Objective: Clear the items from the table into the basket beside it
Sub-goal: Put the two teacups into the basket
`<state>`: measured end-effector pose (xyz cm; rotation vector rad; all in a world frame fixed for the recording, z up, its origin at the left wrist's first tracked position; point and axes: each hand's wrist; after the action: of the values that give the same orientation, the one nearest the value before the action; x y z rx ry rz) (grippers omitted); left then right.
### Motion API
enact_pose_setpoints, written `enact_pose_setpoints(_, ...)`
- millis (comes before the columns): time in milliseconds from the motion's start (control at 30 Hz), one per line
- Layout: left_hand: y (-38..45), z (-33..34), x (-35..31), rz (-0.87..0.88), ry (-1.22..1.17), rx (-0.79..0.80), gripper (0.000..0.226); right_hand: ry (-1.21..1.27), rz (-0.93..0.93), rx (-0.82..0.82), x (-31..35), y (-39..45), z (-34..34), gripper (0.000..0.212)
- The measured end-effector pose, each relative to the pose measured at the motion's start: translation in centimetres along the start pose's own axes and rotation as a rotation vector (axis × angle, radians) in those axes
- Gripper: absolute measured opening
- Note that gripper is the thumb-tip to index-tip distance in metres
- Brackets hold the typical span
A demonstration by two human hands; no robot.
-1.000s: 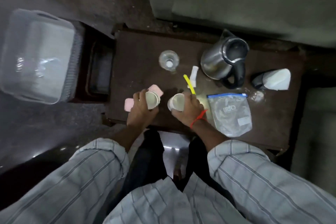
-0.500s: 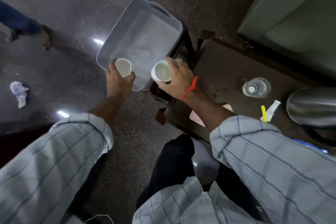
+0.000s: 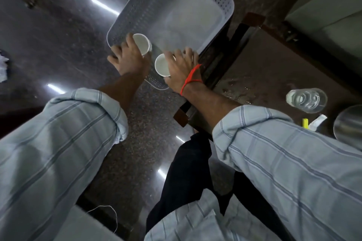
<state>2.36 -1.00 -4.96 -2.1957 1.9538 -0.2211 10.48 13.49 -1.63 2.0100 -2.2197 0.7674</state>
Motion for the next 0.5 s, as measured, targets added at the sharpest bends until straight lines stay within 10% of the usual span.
enact_pose_setpoints(367,-0.3,-0.3,-0.4,-0.017,-0.094,0.028,0.099,0.025,-0.047,0.071,-0.5,0.0,1.0,0.101)
enact_pose_setpoints(500,-2.7,-1.8,-1.1,0.087,-0.160,-0.095,0.089,0.118,-0.077,-0.090,-1.9,-2.3,-0.4,0.077)
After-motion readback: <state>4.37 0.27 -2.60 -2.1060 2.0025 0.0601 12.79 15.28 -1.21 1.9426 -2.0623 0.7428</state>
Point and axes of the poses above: each hand's wrist, its own y-axis towards the middle knuckle, its own z-axis out of the palm, x = y × z, and after that the axes turned 2 degrees about y, right-handed
